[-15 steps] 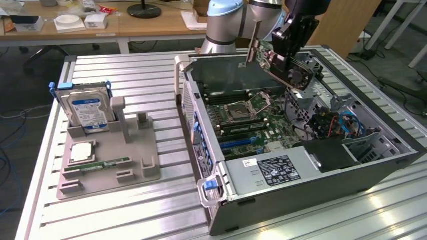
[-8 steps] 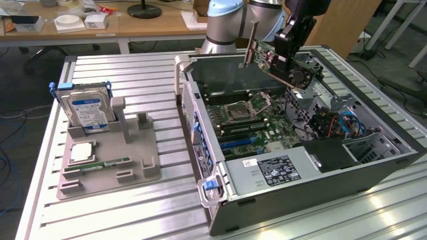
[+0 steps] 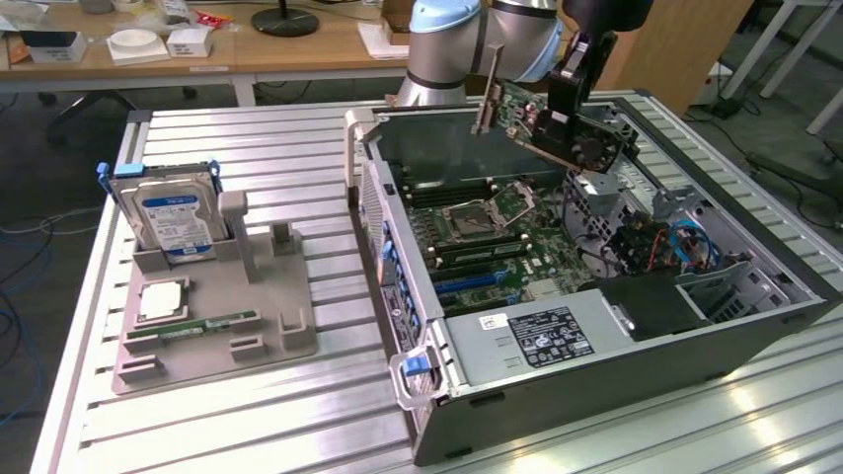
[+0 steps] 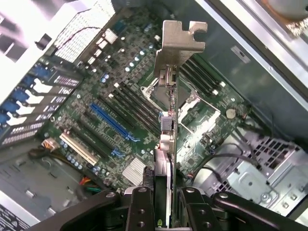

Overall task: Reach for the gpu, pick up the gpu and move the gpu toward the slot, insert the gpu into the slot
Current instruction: 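Insert the gpu into the slot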

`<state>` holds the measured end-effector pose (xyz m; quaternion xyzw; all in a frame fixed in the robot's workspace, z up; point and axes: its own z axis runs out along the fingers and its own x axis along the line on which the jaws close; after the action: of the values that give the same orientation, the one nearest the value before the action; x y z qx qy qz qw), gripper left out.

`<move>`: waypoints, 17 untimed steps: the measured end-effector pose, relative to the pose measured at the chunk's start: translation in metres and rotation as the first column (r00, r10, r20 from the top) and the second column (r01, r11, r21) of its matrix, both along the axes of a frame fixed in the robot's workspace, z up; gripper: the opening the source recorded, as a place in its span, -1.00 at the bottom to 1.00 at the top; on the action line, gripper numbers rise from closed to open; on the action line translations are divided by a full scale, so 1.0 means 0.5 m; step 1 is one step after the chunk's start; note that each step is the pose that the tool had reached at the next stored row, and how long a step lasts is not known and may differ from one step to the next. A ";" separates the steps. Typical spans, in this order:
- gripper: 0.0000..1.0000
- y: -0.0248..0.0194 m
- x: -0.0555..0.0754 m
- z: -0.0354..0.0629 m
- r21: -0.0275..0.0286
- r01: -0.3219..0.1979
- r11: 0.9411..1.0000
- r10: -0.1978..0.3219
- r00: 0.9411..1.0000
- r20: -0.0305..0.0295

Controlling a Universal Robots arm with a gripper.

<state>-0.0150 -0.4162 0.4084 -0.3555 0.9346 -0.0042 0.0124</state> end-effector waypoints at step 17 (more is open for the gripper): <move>-0.47 0.0000 0.000 -0.001 0.001 -0.283 0.959 0.283 0.959 0.001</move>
<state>-0.0150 -0.4163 0.4077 -0.4854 0.8742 -0.0021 0.0135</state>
